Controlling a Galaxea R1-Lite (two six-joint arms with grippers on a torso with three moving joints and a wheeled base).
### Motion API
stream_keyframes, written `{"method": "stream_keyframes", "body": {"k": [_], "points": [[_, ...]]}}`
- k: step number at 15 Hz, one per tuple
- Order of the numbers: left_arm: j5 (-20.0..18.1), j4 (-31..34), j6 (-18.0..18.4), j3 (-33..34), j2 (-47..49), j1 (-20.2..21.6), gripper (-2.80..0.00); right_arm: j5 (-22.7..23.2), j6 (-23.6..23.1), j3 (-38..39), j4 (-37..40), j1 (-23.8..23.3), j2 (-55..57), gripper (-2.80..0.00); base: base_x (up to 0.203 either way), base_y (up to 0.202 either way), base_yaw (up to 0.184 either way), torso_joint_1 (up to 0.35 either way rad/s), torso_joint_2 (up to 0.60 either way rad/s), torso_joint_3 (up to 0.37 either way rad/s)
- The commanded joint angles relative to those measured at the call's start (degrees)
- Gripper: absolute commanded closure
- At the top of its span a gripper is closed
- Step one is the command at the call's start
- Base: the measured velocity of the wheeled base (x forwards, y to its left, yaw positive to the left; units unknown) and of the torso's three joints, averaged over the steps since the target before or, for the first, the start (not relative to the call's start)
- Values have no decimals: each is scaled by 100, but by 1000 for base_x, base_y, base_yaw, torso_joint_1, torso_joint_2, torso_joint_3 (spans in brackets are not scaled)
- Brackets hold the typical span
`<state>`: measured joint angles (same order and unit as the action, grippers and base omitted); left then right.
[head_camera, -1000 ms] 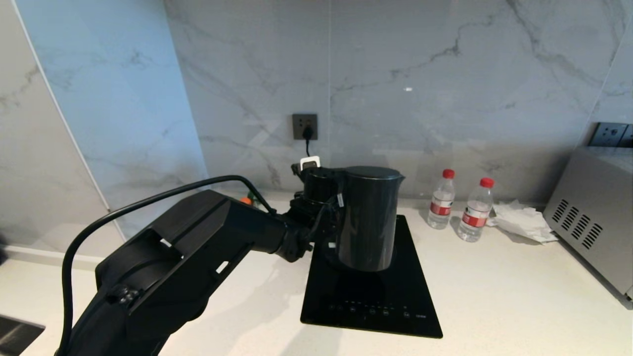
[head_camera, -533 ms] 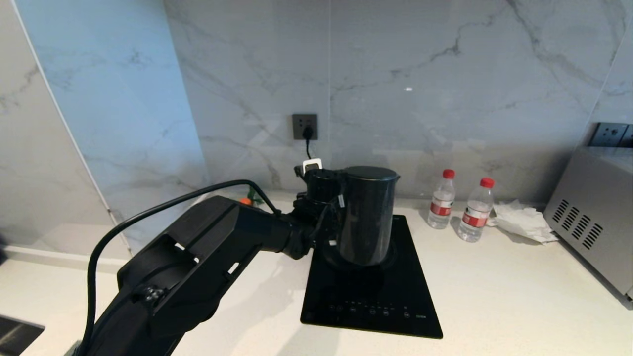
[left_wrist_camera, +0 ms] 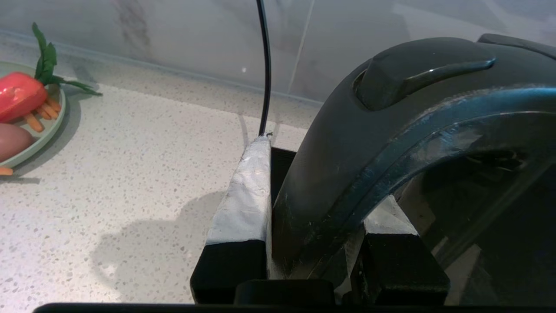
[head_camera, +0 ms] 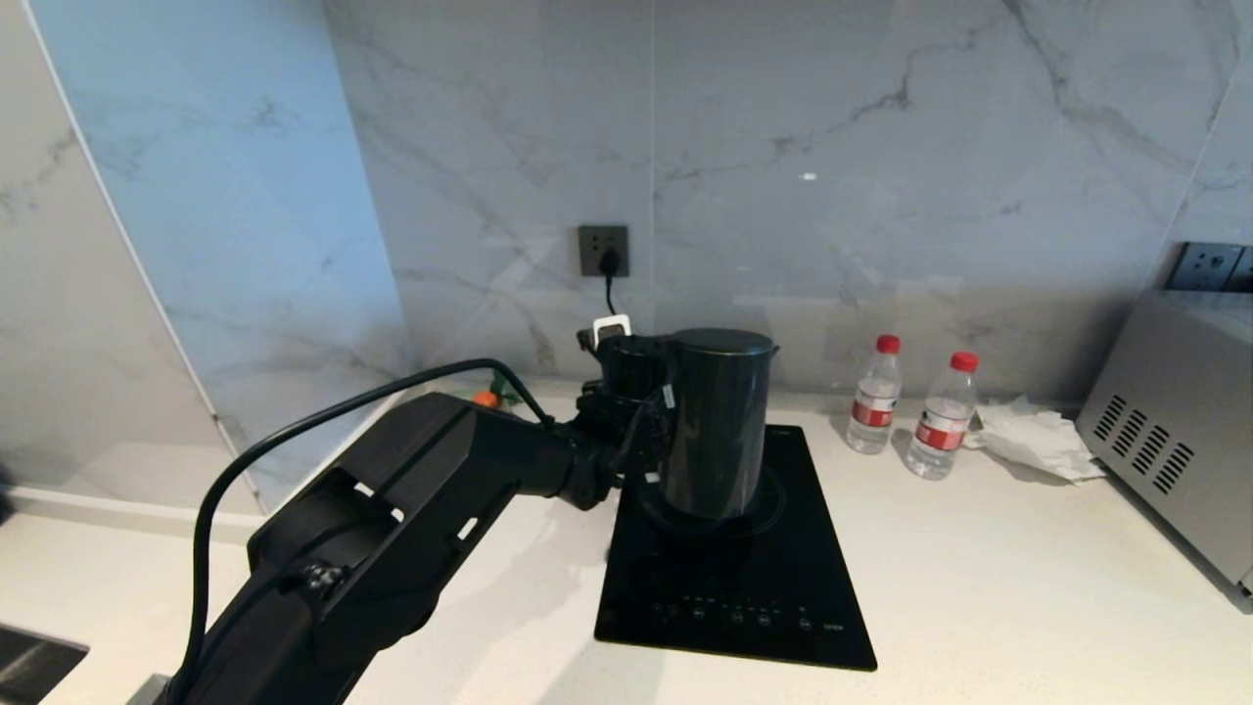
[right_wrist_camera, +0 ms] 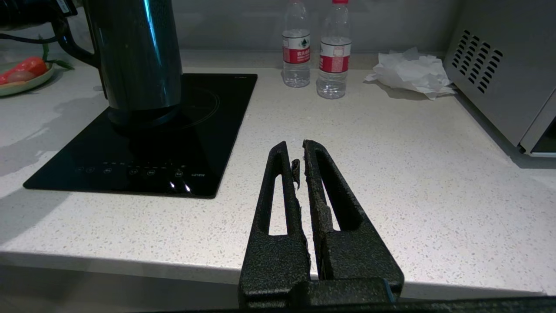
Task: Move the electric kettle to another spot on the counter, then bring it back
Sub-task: Place it on the power base
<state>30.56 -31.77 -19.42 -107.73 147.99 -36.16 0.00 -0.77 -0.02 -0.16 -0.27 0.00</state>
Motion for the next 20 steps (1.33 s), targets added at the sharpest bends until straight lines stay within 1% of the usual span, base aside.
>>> {"method": "stream_keyframes", "body": {"k": [1,2,12,20], "points": [[11,-27,-18,-160,-4,3,0,0,-2,-6,-2,0,0,0,0,0,0,0,0,0],[11,-23,-10,-258,16,10,0,0,-2,0,-2,0,0,0,0,0,0,0,0,0],[20,-22,7,-371,256,214,0,0,-2,2,-2,0,0,0,0,0,0,0,0,0],[36,-75,0,-231,168,373,0,0,-2,-6,-2,0,0,0,0,0,0,0,0,0]]}}
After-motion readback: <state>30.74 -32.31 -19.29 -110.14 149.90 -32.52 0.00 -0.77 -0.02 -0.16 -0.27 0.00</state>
